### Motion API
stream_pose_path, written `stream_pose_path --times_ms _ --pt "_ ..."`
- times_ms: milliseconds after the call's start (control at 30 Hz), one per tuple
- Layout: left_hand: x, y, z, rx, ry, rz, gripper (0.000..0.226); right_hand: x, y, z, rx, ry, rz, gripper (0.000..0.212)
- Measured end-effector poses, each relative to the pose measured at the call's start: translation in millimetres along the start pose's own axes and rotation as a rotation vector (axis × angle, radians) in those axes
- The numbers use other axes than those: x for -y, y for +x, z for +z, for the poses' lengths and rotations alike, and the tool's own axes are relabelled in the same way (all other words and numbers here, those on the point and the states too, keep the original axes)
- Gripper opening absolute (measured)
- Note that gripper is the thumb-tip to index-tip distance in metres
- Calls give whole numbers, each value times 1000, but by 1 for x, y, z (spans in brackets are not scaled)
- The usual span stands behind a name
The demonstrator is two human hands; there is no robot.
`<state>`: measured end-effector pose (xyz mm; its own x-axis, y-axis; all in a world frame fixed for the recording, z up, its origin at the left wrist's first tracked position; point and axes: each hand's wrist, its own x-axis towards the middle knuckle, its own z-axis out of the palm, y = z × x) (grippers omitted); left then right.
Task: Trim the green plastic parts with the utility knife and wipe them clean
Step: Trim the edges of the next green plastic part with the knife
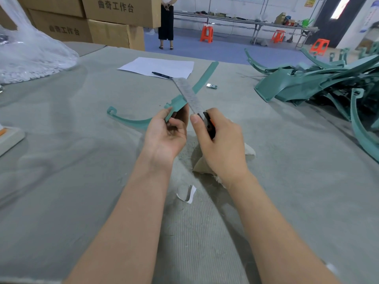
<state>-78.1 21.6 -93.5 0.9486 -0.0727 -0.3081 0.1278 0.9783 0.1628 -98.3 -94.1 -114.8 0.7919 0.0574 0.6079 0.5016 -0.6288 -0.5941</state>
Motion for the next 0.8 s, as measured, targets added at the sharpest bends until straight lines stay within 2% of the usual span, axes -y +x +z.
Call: stream_pose_path --times_ms 267,400,500,667,800 --pt "1 2 -1 52 -7 -10 19 2 0 0 18 53 -29 40" --pt "3 3 -4 84 107 25 27 7 -5 4 111 39 -134 25" --pt "2 -1 -7 139 163 57 19 9 -9 7 183 78 -169 17" --pt "3 3 1 -24 181 144 19 7 -2 1 18 53 -102 30" --pt "3 3 0 46 55 156 17 2 4 -6 -107 79 31 30"
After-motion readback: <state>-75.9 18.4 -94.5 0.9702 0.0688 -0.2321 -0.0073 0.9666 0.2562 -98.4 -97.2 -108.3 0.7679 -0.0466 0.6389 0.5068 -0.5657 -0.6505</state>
